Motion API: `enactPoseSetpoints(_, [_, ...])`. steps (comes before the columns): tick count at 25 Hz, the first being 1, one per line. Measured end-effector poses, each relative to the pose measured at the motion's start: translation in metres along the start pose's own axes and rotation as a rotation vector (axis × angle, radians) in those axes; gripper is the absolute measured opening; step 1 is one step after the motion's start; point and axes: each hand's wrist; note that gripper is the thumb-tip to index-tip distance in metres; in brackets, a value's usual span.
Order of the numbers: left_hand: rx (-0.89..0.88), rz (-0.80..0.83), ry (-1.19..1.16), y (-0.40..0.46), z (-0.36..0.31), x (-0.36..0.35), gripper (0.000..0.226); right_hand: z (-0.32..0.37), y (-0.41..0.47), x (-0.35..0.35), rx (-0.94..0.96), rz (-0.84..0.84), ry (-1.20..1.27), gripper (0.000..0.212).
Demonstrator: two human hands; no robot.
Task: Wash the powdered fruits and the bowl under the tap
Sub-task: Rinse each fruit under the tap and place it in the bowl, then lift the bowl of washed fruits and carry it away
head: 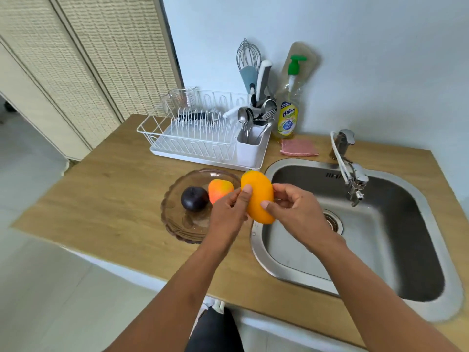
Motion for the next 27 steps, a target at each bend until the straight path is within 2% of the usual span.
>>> enactPoseSetpoints(2, [-0.011, -0.051, 0.025, -0.006, 0.005, 0.028, 0.015, 0.004, 0.006, -0.021, 0.020, 0.036, 0.021, 0.049])
enactPoseSetpoints(4, [-0.047, -0.142, 0.133, -0.009, 0.012, 0.057, 0.038, 0.010, 0.013, -0.042, 0.046, 0.084, 0.001, 0.056])
enactPoseSetpoints(8, [-0.076, -0.308, 0.301, -0.014, 0.019, 0.098, 0.038, 0.018, 0.025, -0.075, 0.074, 0.158, -0.148, 0.064])
enactPoseSetpoints(10, [-0.056, -0.335, 0.416, -0.014, 0.023, 0.111, 0.042, 0.020, 0.032, -0.086, 0.104, 0.213, -0.259, 0.063])
enactPoseSetpoints(17, [0.053, -0.386, 1.106, -0.012, 0.048, 0.127, 0.045, 0.010, 0.052, -0.107, 0.158, 0.422, -0.587, 0.060])
enactPoseSetpoints(23, [0.051, -0.371, 1.193, -0.010, 0.061, 0.138, 0.042, 0.003, 0.051, -0.117, 0.215, 0.384, -0.618, 0.051])
enactPoseSetpoints(27, [-0.005, -0.366, 1.030, -0.007, 0.065, 0.149, 0.027, -0.003, 0.051, -0.104, 0.234, 0.282, -0.544, 0.040])
Point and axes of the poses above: each hand's wrist, its own y-axis towards the middle knuckle, its own x-axis out of the back of the hand, z = x × y, and after that the axes turned 4 degrees about z, right-handed
